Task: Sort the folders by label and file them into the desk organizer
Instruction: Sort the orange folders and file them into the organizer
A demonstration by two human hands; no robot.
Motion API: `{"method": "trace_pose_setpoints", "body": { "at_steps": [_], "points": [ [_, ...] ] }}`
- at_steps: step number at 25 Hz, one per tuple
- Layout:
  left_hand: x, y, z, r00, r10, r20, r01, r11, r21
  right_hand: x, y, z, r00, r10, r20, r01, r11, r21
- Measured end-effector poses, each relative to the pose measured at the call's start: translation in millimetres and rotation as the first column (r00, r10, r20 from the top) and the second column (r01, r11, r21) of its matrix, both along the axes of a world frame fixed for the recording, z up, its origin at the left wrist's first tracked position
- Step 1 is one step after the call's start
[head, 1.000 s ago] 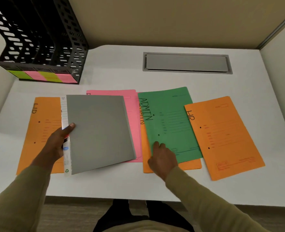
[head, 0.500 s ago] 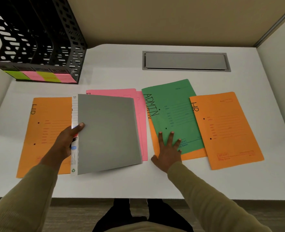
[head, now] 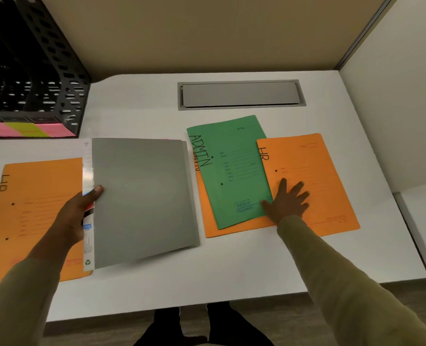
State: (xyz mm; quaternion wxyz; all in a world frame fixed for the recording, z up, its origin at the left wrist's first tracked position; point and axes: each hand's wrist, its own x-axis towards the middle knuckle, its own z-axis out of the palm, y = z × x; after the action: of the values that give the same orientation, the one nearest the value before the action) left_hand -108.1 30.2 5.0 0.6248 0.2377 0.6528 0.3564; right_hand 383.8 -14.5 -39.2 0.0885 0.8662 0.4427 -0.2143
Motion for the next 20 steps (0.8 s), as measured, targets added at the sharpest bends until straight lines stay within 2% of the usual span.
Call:
{"method": "trace_pose_setpoints", "body": {
  "at_steps": [2, 7, 10, 13, 20],
  "points": [
    [6.4, 6.5, 8.2, 1.000, 0.002, 0.000, -0.002, 1.000, 0.028, 26.0, -3.8, -3.6, 0.996, -0.034, -0.078, 0.030, 0.998, -0.053],
    [38.7, 27.5, 27.0, 0.998, 0.045, 0.035, -0.047, 0.997, 0.065, 43.2, 1.9, 2.2, 0.989, 0.147, -0.032, -0.149, 0.986, -0.073],
    [75.8, 40.0, 26.1, 0.997, 0.031, 0.075, -0.036, 0.998, 0.058, 56.4, 6.7, 24.3, 0.986, 0.161, -0.052, -0.156, 0.984, 0.089],
    [124.6, 45.6, 13.1, 0.996, -0.001, 0.089, -0.001, 1.000, 0.018, 77.5, 11.6, 52.8, 0.993, 0.105, -0.049, -0.091, 0.968, 0.234],
    [287.2, 36.7, -18.4, 0.978, -0.124, 0.171, 0.127, 0.992, -0.009, 116.3, 6.2, 97.1, 0.998, 0.038, 0.051, -0.054, 0.924, 0.380]
  ]
}}
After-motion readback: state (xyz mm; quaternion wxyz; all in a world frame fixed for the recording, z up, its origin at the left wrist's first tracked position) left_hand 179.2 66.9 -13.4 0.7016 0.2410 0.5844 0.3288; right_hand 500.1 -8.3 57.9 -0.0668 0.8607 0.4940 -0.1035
